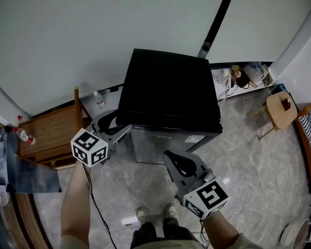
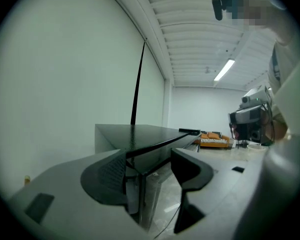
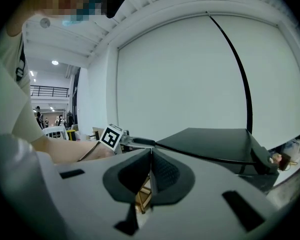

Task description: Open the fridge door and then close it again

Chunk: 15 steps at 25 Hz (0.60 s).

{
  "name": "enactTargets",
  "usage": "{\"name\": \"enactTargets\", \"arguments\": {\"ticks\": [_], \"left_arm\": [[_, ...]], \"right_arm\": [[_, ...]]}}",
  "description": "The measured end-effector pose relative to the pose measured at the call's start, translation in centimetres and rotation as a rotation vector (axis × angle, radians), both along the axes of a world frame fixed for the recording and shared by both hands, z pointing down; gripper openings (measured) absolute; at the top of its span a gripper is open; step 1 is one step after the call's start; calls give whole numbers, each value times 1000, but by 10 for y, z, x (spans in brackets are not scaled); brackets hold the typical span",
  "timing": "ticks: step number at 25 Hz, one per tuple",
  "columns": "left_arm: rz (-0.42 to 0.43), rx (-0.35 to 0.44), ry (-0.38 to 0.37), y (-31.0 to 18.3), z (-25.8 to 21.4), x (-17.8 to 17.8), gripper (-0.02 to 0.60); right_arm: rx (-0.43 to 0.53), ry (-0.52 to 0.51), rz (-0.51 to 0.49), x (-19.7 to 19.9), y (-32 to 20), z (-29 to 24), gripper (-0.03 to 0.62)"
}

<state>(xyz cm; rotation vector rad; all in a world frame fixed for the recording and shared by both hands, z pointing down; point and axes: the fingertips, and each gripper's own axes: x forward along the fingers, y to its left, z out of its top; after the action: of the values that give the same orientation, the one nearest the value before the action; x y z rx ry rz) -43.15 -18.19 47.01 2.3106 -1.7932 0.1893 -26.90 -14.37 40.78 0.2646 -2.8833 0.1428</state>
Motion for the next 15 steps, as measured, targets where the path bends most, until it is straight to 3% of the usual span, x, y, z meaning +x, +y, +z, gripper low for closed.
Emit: {"name": "enactTargets", "arguments": {"ticks": [15], "left_arm": [[-32,17,-2,2,-1,-1,265]], "right_arm": [[-24,18,-16,6,11,11,-3]]}}
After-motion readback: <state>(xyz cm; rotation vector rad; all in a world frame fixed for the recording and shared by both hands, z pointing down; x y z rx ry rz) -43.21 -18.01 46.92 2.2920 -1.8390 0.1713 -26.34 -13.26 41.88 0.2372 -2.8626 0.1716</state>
